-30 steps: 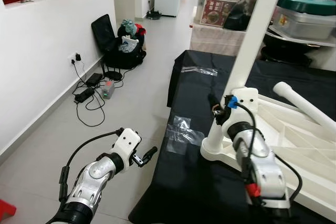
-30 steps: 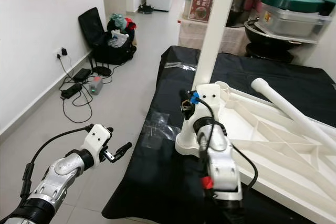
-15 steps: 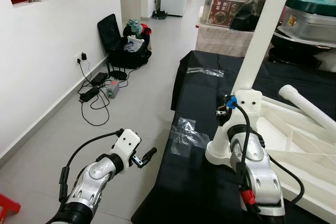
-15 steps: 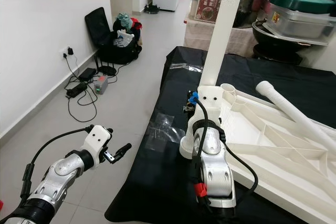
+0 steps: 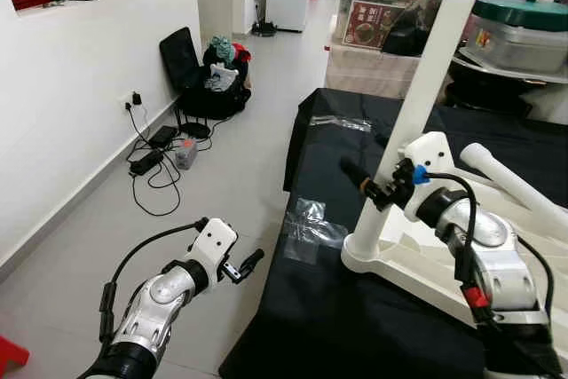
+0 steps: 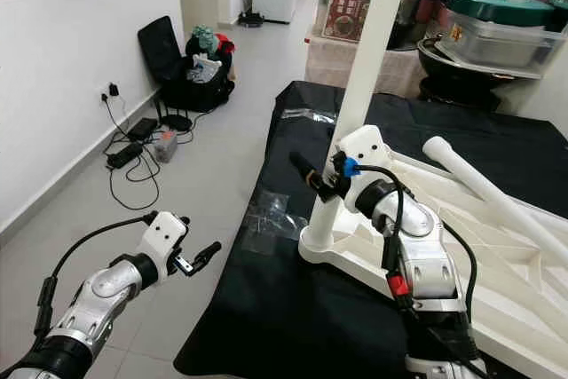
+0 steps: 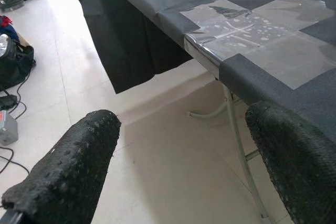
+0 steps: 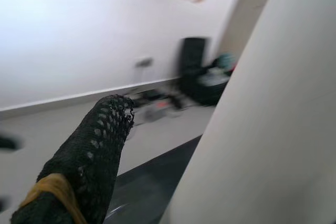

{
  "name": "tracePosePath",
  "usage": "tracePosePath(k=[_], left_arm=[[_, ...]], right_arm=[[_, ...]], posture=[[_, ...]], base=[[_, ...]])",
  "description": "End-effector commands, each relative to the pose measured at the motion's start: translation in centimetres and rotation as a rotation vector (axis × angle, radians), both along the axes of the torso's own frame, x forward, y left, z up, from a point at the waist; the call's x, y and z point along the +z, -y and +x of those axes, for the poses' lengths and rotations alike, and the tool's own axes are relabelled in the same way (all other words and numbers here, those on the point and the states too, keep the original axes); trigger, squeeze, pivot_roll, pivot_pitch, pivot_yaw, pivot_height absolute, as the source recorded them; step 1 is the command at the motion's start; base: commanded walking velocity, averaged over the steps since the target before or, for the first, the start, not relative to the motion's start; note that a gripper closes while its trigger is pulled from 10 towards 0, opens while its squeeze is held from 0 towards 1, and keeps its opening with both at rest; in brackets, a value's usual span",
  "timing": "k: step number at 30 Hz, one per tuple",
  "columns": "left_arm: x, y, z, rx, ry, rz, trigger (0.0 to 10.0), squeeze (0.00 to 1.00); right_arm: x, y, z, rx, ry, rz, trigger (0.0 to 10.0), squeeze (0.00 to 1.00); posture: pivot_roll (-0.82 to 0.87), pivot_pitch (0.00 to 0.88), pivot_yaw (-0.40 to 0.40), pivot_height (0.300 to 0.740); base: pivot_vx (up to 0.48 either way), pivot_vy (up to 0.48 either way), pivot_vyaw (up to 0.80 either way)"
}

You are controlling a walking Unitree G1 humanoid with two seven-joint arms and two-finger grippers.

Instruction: Building children table

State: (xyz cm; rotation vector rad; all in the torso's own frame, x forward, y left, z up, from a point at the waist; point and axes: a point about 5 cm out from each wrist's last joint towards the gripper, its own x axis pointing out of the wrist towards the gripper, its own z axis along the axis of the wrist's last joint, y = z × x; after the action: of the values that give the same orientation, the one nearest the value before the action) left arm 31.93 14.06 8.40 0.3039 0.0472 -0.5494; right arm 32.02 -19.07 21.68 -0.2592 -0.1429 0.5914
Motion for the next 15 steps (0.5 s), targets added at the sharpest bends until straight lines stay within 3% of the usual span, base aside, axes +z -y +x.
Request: tracePosePath(k=[1,3,4,5,6,7,8,9,12,15], left_arm=[[-0.2,0.2,-0.1,-0.007,-0.002,0.008,10.0,0.00],[-0.1,0.1,-0.1,-0.007,-0.001,0.008,10.0,0.00],[-0.1,0.1,0.0,-0.008,0.001,0.009,10.0,0.00],[0.0,0.1,0.0,-0.008,0.002,0.009,10.0,0.00],[0.0,0.1,0.0,-0.008,0.002,0.009,10.0,0.00],[0.1,0.0,0.1,-0.006,0.004,0.009,10.0,0.00],[0.1,0.0,0.1,-0.005,0.005,0.009,10.0,0.00],[0.1,-0.1,0.1,-0.003,0.005,0.010,10.0,0.00],[0.1,-0.2,0.1,-0.001,0.005,0.011,10.0,0.00],[0.0,-0.3,0.0,-0.002,0.002,0.012,10.0,0.00]], right_arm=[[-0.2,0.2,0.3,0.077,-0.029,-0.003,10.0,0.00],[-0.6,0.2,0.4,0.114,-0.050,-0.020,10.0,0.00],[-0.8,0.1,0.8,0.111,-0.058,-0.021,8.7,0.00],[-0.9,0.0,1.1,0.113,-0.063,-0.017,6.3,0.00],[-0.9,0.0,1.1,0.113,-0.063,-0.017,6.3,0.00],[-0.9,-0.4,1.3,0.130,-0.067,-0.013,3.3,0.00],[-0.9,-0.5,1.4,0.158,-0.065,-0.011,3.3,0.00],[-1.0,-0.5,1.3,0.184,-0.063,-0.003,0.0,0.00],[-1.0,-0.2,1.5,0.195,-0.055,0.003,0.0,0.00],[-1.1,0.5,1.9,0.120,-0.049,-0.011,0.0,0.00]], posture=[[0.10,0.000,-0.106,0.740],[0.10,0.000,-0.105,0.740],[0.11,0.000,-0.110,0.740],[0.11,0.000,-0.110,0.740],[0.11,0.000,-0.110,0.740],[0.11,0.000,-0.111,0.740],[0.11,0.000,-0.111,0.740],[0.11,0.000,-0.110,0.740],[0.11,0.000,-0.110,0.740],[0.10,0.000,-0.103,0.740]], base=[[0.000,0.000,0.00],[0.000,0.000,0.00],[0.000,0.000,0.00],[0.000,0.000,0.00],[0.000,0.000,0.00],[0.000,0.000,0.00],[0.000,0.000,0.00],[0.000,0.000,0.00],[0.000,0.000,0.00],[0.000,0.000,0.00]])
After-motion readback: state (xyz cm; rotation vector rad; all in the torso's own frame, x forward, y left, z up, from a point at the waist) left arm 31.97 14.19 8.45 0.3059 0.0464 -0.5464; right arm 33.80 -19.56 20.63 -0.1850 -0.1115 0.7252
